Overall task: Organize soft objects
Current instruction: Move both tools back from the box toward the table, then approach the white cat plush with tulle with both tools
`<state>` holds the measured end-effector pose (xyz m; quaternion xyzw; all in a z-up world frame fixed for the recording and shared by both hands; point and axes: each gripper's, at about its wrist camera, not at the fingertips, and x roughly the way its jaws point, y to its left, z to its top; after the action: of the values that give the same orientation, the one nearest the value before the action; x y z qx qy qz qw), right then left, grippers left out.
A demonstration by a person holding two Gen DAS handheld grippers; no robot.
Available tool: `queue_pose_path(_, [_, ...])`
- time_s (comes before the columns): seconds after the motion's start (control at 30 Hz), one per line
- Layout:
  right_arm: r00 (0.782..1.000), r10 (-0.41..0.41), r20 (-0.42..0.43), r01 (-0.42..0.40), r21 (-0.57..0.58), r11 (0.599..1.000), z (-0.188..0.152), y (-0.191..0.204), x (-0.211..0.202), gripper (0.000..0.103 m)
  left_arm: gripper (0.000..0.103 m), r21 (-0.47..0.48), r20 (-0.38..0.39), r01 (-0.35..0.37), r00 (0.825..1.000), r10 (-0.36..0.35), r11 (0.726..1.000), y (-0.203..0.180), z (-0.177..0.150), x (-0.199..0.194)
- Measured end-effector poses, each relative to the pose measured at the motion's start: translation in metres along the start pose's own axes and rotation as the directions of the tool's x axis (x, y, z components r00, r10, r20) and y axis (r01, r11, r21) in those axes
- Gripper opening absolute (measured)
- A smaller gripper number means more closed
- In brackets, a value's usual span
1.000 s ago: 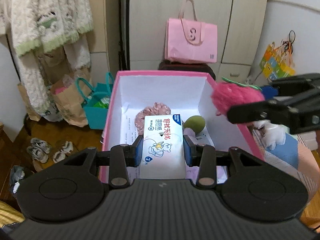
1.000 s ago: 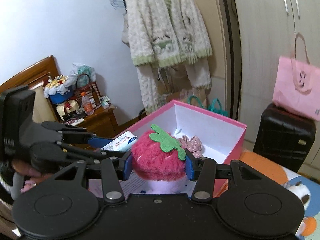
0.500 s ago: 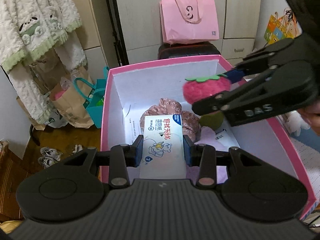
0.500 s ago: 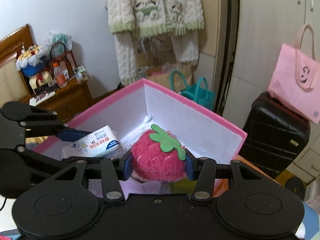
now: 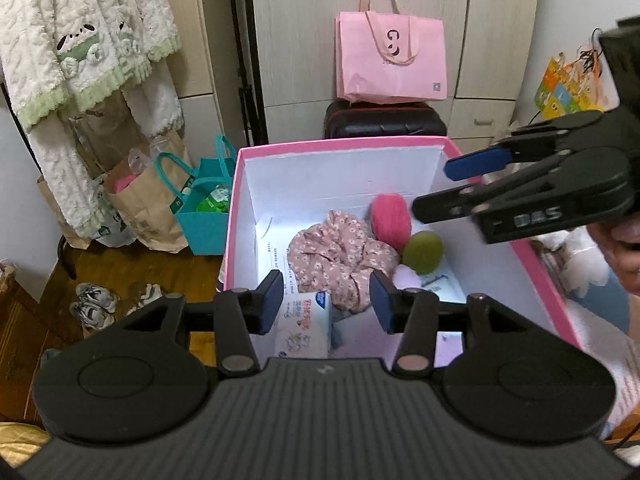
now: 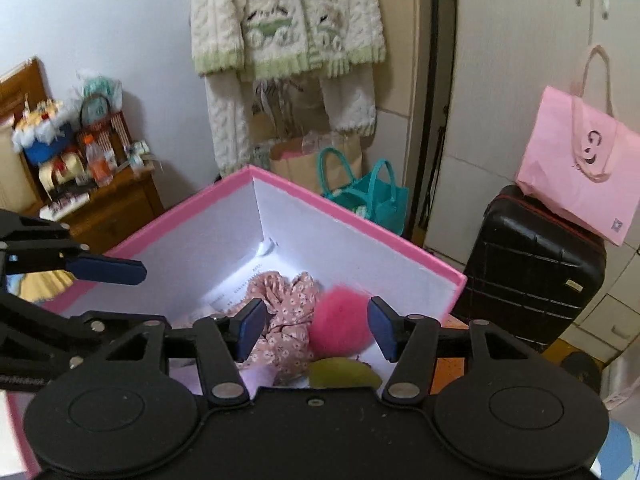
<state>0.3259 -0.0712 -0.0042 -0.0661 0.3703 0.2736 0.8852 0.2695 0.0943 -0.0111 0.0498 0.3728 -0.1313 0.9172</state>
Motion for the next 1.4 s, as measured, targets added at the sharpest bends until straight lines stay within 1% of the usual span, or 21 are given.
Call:
queue_pose_path(0.13, [0.999,0.028,0.026,-0.029,0.032,0.999,-0.006,-0.001,-0.032,0.062,0.051,-0.021,-0.003,0.040,0.999,-0.040,0.999,0.000,-0.002,-0.017])
queue_pose_path(0.27, [0.998,0.045,0.047,-0.047,0.051,0.998,-0.017,0.002,-0.067,0.062,0.054,-0.004,0.006,0.062,0.998,-0.062,0.998,-0.009,-0.004,-0.038])
queue_pose_path(0.37, [0.997,0.063,0.054,-0.066,0.064,0.996,-0.026,0.003,-0.092,0.062,0.055,-0.007,-0.008,0.122,0.993,-0.122,0.993,-0.017,-0.005,-0.052])
queue_pose_path(0.43, [0.996,0.071,0.058,-0.075,0.070,0.995,-0.032,0.003,-0.109,0.062,0.055,-0.009,-0.023,0.168,0.986,-0.168,0.986,-0.022,-0.005,-0.062])
queue_pose_path(0.5, [0.995,0.069,0.066,-0.074,0.077,0.994,-0.039,0.002,-0.127,0.062,0.056,-0.003,-0.027,0.199,0.980,-0.199,0.980,-0.031,-0.006,-0.072])
queue_pose_path(0.63, [0.996,0.040,0.085,-0.046,0.070,0.997,-0.052,0.001,-0.160,0.062,0.060,0.060,0.002,0.209,0.978,-0.209,0.976,-0.054,-0.009,-0.095])
queue_pose_path(0.7, [0.995,0.021,0.095,-0.026,0.057,0.998,-0.060,0.002,-0.176,0.062,0.062,0.085,0.010,0.225,0.974,-0.227,0.971,-0.065,-0.010,-0.105])
queue_pose_path(0.9, [0.994,-0.001,0.109,-0.005,0.059,0.998,-0.084,-0.002,-0.215,0.064,0.066,0.141,-0.007,0.286,0.958,-0.288,0.948,-0.097,-0.013,-0.124])
queue_pose_path(1.07, [0.991,-0.042,0.129,0.037,0.044,0.998,-0.106,-0.004,-0.242,0.068,0.070,0.182,-0.035,0.321,0.947,-0.320,0.929,-0.125,-0.015,-0.131])
queue_pose_path(1.13, [0.989,-0.051,0.137,0.047,0.037,0.998,-0.115,-0.005,-0.251,0.071,0.071,0.195,-0.046,0.341,0.940,-0.338,0.920,-0.136,-0.015,-0.132])
queue_pose_path(1.4, [0.986,-0.084,0.145,0.086,-0.007,0.996,-0.144,-0.011,-0.265,0.075,0.073,0.218,-0.068,0.390,0.920,-0.385,0.894,-0.172,-0.012,-0.126])
